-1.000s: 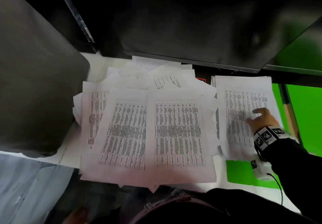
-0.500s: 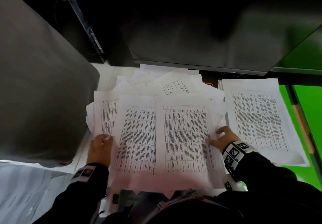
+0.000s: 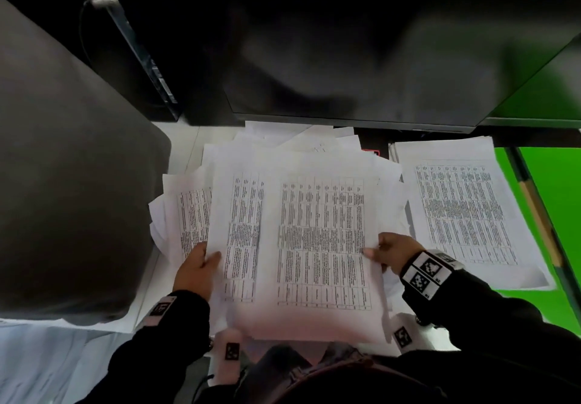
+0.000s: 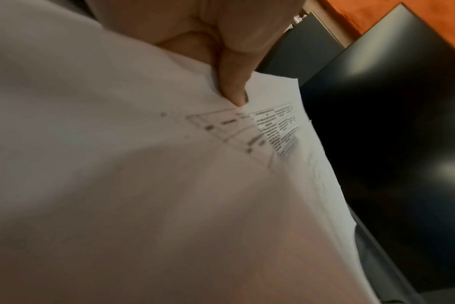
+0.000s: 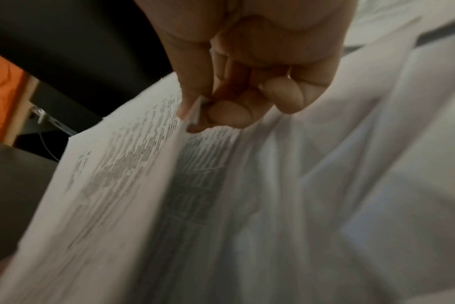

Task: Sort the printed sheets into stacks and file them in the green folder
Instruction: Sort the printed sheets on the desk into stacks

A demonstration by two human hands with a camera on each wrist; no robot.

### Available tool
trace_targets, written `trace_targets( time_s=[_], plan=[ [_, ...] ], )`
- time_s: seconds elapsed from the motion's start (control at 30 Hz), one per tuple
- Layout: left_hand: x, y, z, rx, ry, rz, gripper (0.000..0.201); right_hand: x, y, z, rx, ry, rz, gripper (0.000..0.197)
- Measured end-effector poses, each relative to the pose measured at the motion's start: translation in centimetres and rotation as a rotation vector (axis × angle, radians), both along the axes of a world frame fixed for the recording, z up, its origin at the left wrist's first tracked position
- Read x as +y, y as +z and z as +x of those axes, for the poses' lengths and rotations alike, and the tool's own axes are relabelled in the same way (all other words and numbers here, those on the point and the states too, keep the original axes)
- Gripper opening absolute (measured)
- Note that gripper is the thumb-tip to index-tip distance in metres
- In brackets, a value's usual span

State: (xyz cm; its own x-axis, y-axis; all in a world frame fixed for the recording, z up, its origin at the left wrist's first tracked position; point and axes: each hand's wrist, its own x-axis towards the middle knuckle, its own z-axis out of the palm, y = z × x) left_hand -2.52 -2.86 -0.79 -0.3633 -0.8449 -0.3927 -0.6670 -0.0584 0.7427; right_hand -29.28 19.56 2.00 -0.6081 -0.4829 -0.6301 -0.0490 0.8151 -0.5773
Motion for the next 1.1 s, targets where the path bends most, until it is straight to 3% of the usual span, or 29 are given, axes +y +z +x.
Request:
trace_targets(
  time_s=[0.1,0.2,0.27,0.4,0.5,0.6,0.67,0.73,0.8,0.93,1.1],
  plan=[
    [0.7,0.3,-0.6,0.083,-0.018,0.064,0.027,-1.3,0.0,0.7,-0.137,-0.018,-0.052,0.015],
    [2.3,1.3,-1.9,0.167,-0.063,0.147,0.025,-2.1,-0.1,1.3,-0.132,0.057,-0.010,0.044],
    [3.3,2.0,-2.5,0.230,-0.073,0.223,0.028,-2.1,0.2,1.6,-0.101,0.017,-0.021,0.059],
    [4.6,2.0,-3.4,0.262,-0.104,0.329,0.031,-1.8,0.8,1.7,-0.079,-0.149,-0.111,0.037],
    [4.0,0.9,-3.6,0.034,-0.139,0.036,0.015,-0.8,0.8,0.5,0.000,-0.229,-0.043,0.034],
    [2.9,0.2,-2.8,-0.290,-0.099,-0.207,0.046,0.7,-0.1,-0.8,0.021,-0.305,0.039,0.035],
    [2.2,-0.3,-2.2,-0.411,-0.161,-0.211,0.063,1.6,-0.9,-1.4,0.053,-0.325,0.085,0.033],
    [1.9,-1.1,-2.0,-0.473,-0.305,-0.188,0.066,2.2,-1.3,-1.8,0.069,-0.326,0.115,0.034],
    [2.3,-1.4,-2.1,-0.470,-0.354,-0.188,0.064,2.5,-1.6,-2.0,0.080,-0.331,0.128,0.036],
    [3.6,-0.8,-3.4,-0.363,-0.288,-0.241,0.048,2.6,-2.1,-1.8,0.062,-0.288,0.169,0.039],
    [4.5,-0.2,-4.8,-0.262,-0.241,0.005,0.014,2.7,-2.7,-1.8,0.067,-0.243,0.166,0.041]
  ],
)
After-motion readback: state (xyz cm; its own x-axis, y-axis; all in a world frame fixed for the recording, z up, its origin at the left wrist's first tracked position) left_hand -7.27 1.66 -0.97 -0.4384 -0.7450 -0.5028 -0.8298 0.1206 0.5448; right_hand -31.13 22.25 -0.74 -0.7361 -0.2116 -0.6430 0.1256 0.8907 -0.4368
